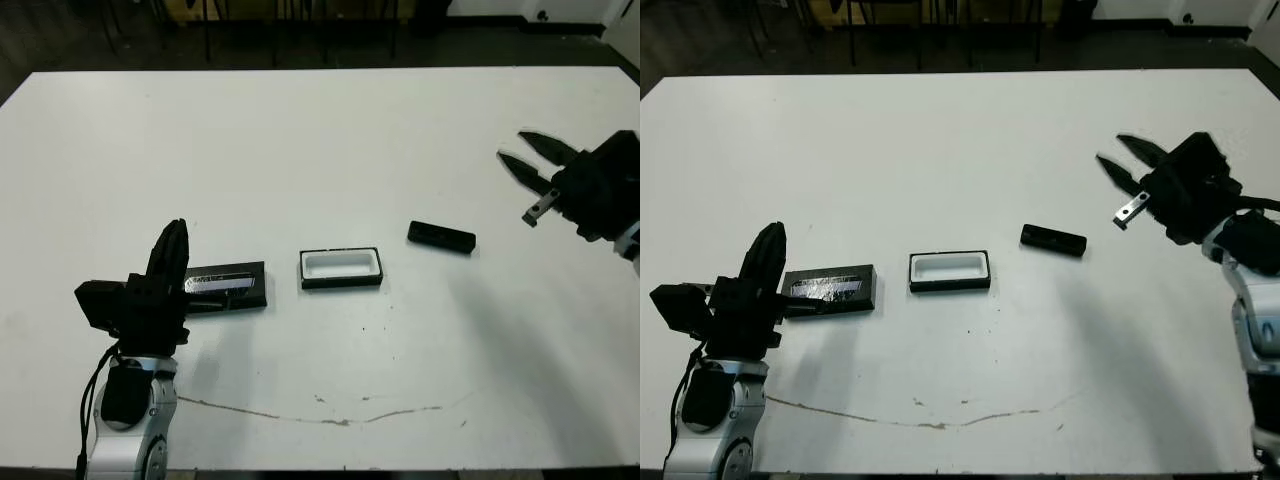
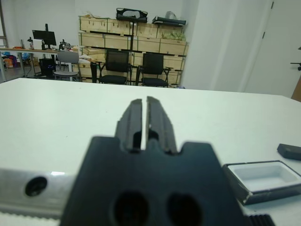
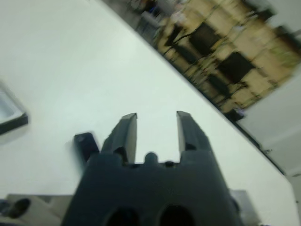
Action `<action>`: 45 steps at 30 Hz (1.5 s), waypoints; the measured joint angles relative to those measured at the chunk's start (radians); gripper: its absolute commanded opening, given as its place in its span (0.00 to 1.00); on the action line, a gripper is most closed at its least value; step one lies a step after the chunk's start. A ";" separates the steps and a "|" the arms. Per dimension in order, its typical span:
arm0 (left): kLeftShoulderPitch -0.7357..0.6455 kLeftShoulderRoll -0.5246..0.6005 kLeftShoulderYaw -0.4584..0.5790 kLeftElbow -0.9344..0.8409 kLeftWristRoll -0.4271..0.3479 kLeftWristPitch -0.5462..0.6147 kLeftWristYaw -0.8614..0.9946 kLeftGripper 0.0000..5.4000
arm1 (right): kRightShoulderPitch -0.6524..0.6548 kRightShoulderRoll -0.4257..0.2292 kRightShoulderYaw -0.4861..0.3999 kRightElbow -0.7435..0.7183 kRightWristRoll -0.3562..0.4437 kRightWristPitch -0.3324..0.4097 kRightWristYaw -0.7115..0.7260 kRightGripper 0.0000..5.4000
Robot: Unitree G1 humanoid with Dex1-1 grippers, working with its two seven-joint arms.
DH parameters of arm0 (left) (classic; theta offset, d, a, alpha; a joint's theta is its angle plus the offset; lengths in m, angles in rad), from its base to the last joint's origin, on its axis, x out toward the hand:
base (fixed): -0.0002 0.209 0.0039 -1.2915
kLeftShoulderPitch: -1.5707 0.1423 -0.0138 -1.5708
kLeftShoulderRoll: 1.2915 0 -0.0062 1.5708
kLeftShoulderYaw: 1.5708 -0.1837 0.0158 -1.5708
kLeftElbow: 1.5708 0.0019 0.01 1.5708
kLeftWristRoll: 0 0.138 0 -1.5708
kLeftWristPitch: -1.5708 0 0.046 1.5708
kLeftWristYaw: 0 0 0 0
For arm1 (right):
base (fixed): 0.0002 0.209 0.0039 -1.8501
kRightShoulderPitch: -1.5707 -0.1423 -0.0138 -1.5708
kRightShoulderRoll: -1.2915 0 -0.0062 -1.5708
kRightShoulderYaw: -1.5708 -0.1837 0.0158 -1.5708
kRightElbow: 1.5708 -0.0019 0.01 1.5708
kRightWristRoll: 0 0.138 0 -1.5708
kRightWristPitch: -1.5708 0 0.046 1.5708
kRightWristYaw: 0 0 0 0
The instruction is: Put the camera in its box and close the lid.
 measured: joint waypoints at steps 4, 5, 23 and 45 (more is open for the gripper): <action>0.000 0.001 0.001 0.002 0.002 0.000 0.000 0.00 | -0.090 -0.012 0.047 0.142 0.021 0.046 0.144 0.50; 0.000 0.001 0.000 0.002 0.002 0.001 0.000 0.00 | -0.113 -0.014 0.055 0.187 0.024 0.048 0.175 0.53; 0.004 0.002 0.001 0.015 0.003 -0.011 -0.010 0.00 | -0.262 0.036 0.070 0.657 0.047 -0.043 0.447 1.00; 0.004 0.002 0.001 0.035 0.012 -0.038 -0.022 0.00 | -0.281 0.094 0.111 0.740 -0.013 -0.136 0.440 1.00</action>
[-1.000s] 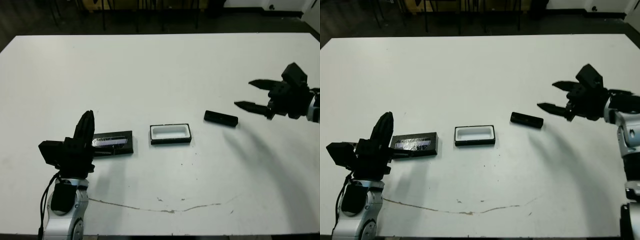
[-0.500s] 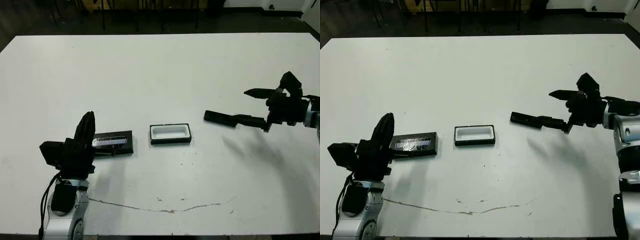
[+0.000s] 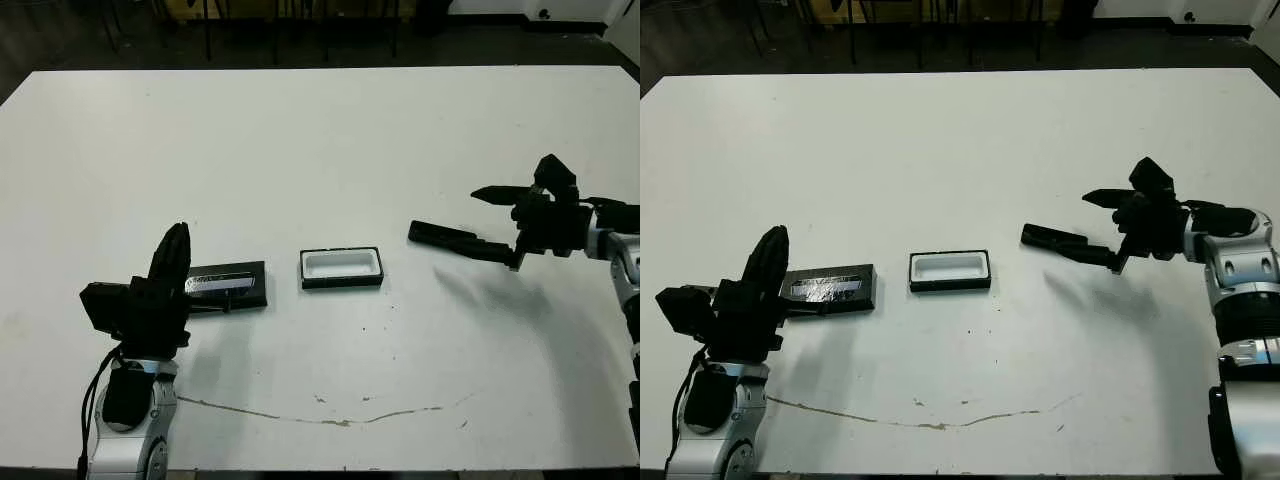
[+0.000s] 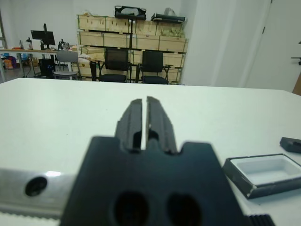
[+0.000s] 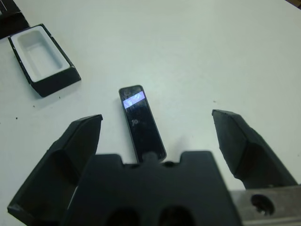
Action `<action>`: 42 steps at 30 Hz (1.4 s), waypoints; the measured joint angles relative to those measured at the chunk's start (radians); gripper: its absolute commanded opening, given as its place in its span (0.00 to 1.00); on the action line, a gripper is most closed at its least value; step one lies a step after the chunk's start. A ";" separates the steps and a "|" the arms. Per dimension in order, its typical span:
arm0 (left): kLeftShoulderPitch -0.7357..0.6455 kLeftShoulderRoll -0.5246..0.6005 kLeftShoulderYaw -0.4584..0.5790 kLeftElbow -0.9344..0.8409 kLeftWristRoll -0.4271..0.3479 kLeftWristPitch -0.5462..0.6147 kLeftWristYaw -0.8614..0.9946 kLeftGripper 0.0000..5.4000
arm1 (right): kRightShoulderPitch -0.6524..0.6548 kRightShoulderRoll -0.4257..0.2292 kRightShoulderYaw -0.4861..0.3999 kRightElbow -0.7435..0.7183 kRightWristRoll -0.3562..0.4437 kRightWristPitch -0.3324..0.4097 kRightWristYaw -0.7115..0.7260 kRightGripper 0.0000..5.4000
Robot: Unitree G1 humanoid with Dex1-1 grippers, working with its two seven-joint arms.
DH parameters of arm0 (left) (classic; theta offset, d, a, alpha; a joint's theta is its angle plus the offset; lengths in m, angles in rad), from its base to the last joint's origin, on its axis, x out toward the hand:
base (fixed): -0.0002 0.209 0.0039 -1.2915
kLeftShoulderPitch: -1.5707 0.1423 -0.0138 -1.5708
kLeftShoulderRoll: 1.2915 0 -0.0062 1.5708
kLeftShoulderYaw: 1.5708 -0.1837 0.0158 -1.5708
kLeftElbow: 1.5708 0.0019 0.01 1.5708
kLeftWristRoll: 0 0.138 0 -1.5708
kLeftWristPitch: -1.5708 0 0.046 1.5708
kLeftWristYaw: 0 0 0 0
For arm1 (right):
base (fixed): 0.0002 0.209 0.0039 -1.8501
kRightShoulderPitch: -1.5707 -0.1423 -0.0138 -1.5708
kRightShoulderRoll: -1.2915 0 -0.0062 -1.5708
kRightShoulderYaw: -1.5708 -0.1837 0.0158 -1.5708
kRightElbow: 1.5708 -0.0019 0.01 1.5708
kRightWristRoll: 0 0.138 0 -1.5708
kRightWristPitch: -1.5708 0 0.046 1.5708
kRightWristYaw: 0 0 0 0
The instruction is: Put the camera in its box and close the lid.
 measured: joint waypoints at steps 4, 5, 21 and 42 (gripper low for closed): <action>0.000 0.000 0.000 0.000 -0.002 0.001 -0.001 0.00 | 0.000 0.003 0.014 0.040 -0.019 -0.023 0.001 1.00; 0.000 0.000 0.000 0.000 -0.002 0.001 -0.001 0.00 | 0.000 0.003 0.021 0.042 -0.027 -0.029 0.001 1.00; 0.001 0.000 0.000 0.000 0.000 0.001 -0.001 0.00 | 0.017 0.006 0.066 0.030 -0.087 -0.029 -0.027 0.94; 0.004 0.000 0.001 -0.011 0.005 0.020 0.004 0.00 | 0.133 0.034 0.084 -0.182 -0.081 0.002 -0.116 0.26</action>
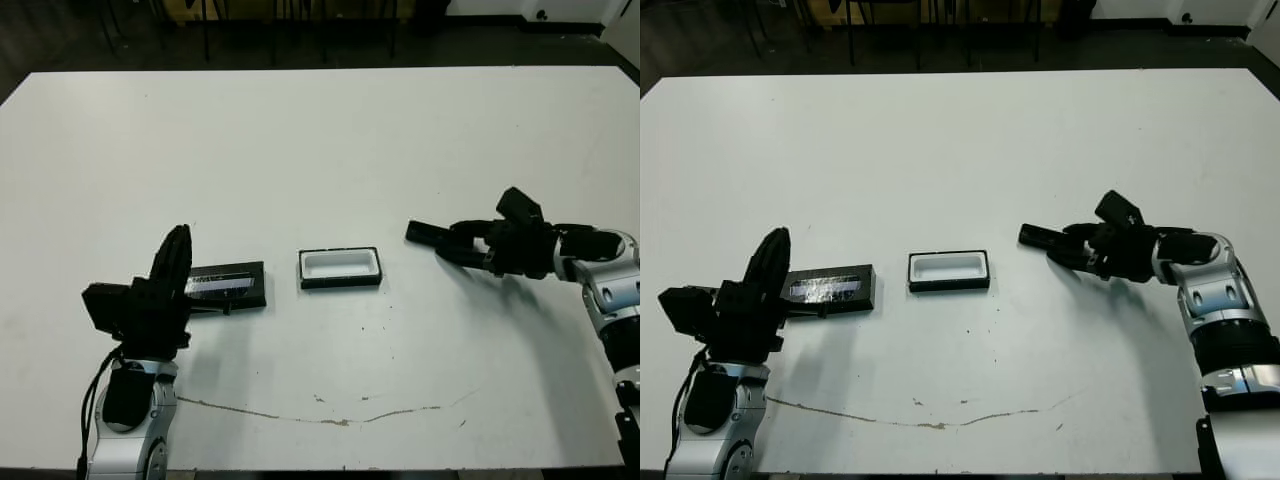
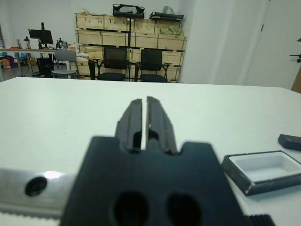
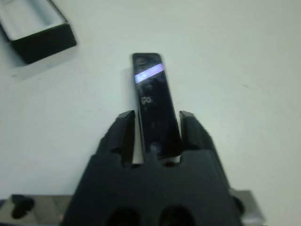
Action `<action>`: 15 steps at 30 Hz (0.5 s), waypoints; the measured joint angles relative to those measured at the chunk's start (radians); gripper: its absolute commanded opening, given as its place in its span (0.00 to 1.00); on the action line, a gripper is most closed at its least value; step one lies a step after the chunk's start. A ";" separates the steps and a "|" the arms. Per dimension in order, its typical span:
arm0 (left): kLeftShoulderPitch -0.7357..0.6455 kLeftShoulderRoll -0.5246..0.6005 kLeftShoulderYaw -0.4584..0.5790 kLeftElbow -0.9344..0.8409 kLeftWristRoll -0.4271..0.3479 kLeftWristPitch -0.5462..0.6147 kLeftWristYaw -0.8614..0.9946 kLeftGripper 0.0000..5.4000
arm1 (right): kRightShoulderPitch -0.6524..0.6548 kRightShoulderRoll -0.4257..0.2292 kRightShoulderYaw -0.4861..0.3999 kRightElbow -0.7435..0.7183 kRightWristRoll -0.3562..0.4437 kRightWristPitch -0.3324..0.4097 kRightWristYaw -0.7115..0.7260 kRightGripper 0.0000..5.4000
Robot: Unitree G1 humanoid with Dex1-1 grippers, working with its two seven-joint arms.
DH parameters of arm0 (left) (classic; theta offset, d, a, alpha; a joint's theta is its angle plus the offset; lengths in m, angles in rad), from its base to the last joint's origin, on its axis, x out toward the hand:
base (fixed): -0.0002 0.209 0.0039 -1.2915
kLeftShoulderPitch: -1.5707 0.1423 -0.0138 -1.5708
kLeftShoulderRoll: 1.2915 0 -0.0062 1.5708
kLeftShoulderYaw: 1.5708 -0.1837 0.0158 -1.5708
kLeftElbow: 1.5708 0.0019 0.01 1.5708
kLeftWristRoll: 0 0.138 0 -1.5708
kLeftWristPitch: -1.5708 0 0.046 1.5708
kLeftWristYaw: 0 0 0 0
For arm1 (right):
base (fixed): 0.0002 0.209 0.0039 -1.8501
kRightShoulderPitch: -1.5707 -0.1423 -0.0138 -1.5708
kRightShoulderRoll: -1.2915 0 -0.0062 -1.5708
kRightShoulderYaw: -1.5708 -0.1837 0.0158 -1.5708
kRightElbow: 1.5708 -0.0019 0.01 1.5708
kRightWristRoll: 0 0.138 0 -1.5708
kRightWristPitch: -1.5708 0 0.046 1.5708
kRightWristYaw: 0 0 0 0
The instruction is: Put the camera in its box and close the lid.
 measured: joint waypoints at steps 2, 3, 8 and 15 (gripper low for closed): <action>0.000 0.000 0.000 -0.001 0.000 0.000 0.001 0.00 | 0.000 -0.009 0.016 -0.024 0.000 0.014 0.028 0.19; 0.000 0.000 0.001 -0.001 0.000 0.000 0.002 0.00 | 0.000 -0.015 0.023 -0.036 -0.001 0.022 0.039 0.17; 0.000 0.000 0.003 -0.006 0.000 0.007 0.004 0.00 | -0.015 -0.054 0.063 -0.094 -0.002 0.132 0.099 0.13; 0.000 0.000 0.004 -0.010 -0.001 0.012 0.010 0.00 | -0.015 -0.064 0.066 -0.102 0.001 0.137 0.127 0.13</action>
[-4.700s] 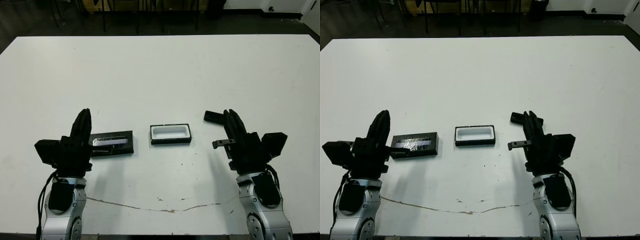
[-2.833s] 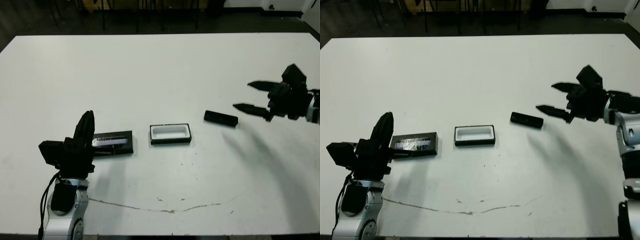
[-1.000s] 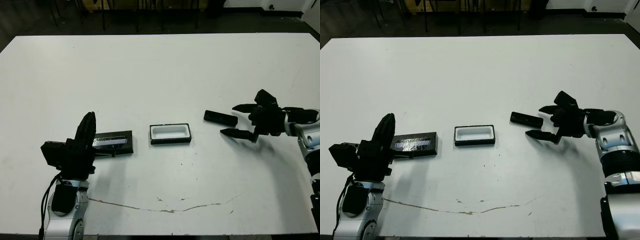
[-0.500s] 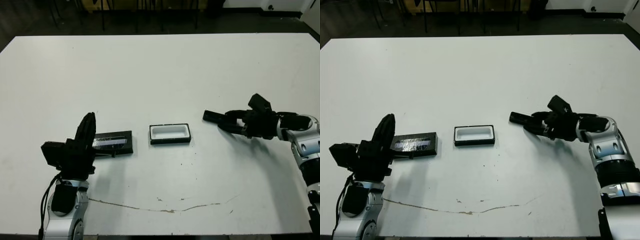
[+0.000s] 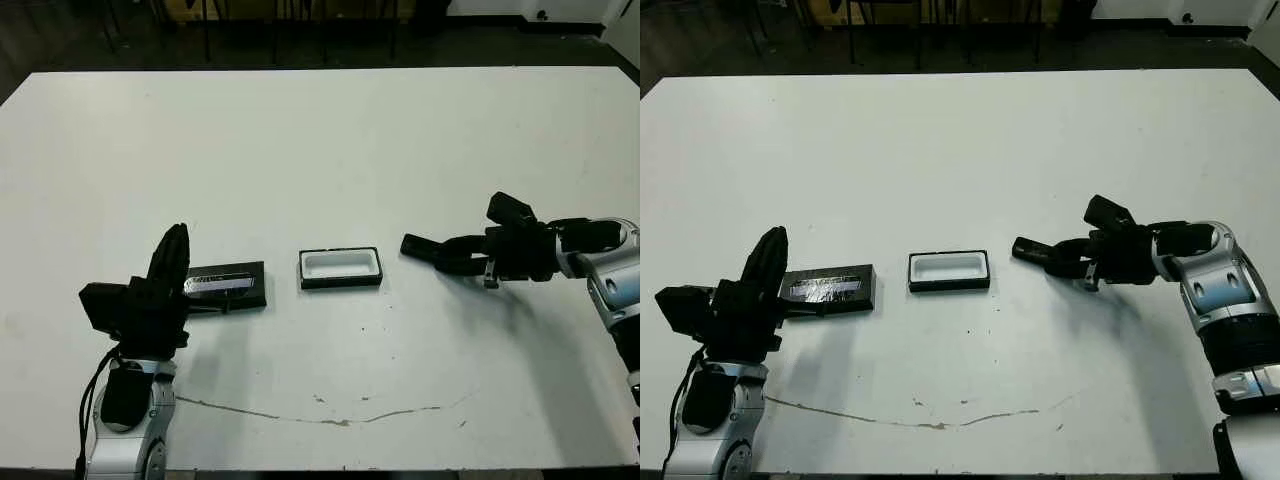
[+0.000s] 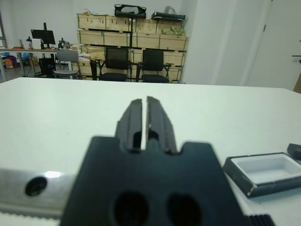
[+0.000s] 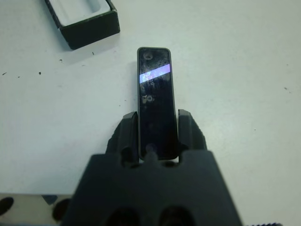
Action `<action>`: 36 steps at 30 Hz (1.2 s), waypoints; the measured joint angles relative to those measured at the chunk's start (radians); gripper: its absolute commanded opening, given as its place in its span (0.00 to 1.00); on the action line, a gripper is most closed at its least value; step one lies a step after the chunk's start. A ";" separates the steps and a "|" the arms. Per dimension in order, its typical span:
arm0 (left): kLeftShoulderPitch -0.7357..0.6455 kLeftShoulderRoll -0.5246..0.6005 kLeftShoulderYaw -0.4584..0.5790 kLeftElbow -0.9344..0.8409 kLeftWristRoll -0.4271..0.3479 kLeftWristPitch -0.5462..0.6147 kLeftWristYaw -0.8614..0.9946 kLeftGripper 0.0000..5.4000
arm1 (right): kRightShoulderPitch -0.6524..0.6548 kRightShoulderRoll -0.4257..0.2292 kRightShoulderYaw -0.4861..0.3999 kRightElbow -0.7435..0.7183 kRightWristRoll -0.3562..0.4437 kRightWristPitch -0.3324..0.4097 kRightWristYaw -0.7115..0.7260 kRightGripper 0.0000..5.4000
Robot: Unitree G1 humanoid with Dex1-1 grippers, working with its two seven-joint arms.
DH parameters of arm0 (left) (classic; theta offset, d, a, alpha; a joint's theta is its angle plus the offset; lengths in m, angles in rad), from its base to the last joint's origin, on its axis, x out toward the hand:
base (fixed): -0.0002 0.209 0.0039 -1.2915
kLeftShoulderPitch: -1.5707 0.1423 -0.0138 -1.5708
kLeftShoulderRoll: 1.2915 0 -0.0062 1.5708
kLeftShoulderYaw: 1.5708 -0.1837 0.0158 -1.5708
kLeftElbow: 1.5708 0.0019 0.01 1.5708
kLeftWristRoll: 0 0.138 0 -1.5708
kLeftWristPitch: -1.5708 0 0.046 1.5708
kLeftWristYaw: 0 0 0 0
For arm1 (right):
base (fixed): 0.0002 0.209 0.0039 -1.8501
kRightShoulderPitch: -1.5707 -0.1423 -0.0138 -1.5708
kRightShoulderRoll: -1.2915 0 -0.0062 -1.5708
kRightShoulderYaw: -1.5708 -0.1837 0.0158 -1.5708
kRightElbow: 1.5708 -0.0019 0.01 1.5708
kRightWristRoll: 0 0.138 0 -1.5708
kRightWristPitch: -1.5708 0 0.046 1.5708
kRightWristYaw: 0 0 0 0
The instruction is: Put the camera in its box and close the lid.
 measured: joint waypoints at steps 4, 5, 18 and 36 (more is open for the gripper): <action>0.001 0.000 -0.001 0.000 0.000 0.001 0.000 0.00 | 0.046 0.016 -0.057 -0.017 0.051 -0.007 -0.037 0.13; 0.001 0.000 -0.001 0.000 0.000 0.001 0.000 0.00 | 0.059 0.027 -0.080 -0.020 0.074 -0.014 -0.046 0.13; 0.005 -0.001 -0.017 0.000 0.013 -0.001 0.005 0.00 | -0.087 0.027 -0.101 -0.198 0.198 0.119 0.033 0.13; 0.019 -0.006 -0.040 -0.001 0.026 -0.008 0.027 0.00 | -0.289 0.104 0.304 -0.188 -0.145 0.022 0.179 0.13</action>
